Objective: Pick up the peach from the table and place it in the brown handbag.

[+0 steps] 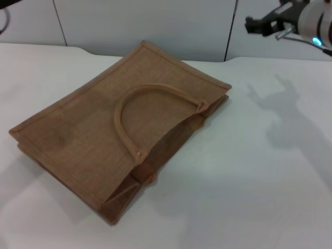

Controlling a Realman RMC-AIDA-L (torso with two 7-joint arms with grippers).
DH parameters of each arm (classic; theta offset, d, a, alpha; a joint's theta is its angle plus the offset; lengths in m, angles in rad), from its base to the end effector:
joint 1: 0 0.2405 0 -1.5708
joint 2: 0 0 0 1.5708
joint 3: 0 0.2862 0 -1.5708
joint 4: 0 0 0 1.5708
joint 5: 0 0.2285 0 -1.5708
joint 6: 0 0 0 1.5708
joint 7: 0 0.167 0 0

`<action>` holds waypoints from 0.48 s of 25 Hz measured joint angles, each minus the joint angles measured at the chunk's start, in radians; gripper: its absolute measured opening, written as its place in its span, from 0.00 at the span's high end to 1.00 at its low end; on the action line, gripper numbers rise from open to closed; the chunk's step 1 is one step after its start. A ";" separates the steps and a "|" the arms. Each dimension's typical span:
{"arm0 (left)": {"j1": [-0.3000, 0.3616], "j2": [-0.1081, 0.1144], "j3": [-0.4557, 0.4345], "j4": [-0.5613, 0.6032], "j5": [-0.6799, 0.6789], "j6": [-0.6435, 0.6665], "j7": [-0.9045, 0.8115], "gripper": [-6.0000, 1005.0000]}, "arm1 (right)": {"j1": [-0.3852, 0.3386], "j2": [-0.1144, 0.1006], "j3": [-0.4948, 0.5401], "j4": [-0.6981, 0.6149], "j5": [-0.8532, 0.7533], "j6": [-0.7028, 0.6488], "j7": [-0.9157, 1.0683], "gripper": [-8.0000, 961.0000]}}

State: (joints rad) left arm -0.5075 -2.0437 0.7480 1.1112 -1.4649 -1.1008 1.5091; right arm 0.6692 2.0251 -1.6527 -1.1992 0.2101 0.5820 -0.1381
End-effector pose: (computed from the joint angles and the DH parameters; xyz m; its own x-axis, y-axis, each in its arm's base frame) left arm -0.2355 0.4618 0.1259 0.7429 0.0341 0.6685 0.5718 -0.5515 -0.6074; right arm 0.1487 0.5099 -0.0204 0.9244 -0.3040 -0.2302 -0.3478 -0.4248 -0.8358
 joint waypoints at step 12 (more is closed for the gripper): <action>0.100 -0.007 0.007 -0.267 -0.392 0.198 0.367 0.12 | -0.144 0.000 -0.051 0.083 -0.013 -0.492 0.030 0.08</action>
State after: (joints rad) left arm -0.4071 -2.0507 0.7546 0.8440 -1.8573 -0.9033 1.8759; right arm 0.5255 2.0247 -1.7040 -1.1162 0.1974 0.0897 -0.1077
